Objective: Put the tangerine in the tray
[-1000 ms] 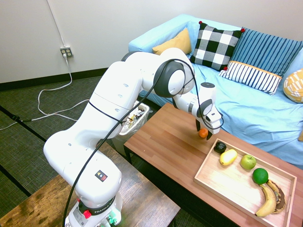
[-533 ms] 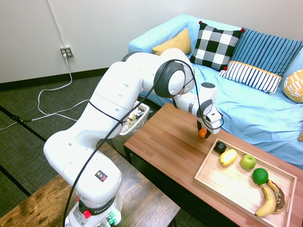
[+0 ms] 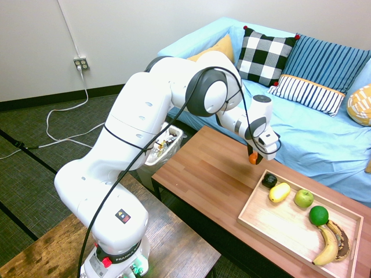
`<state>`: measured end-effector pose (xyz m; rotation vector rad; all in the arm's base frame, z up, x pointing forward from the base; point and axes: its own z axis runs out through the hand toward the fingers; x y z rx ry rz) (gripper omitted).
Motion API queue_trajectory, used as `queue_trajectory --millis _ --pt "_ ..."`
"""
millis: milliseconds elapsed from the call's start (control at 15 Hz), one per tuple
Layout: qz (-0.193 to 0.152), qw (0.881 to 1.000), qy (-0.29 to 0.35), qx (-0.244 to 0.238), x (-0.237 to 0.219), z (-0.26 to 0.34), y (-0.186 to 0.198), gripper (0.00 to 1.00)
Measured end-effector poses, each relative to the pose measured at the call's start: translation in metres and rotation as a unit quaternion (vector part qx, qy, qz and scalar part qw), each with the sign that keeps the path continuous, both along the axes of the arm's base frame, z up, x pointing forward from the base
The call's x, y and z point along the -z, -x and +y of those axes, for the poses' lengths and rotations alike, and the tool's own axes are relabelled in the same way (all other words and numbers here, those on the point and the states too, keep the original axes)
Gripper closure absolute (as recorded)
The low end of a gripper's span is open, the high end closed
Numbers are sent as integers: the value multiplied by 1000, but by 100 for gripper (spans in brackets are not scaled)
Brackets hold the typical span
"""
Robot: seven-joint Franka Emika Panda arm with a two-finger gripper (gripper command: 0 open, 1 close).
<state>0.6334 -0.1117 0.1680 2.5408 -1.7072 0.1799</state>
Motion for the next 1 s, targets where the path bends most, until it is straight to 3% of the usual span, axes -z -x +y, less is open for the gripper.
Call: queue_trajectory --millis 200,333,667,1000 --pt "8 999 9 32 -33 -66 30 100" --pt "21 998 17 52 -31 -107 51 100" --pt "65 993 30 94 11 -166 97 100" --pt "93 990 36 97 52 -174 113 100"
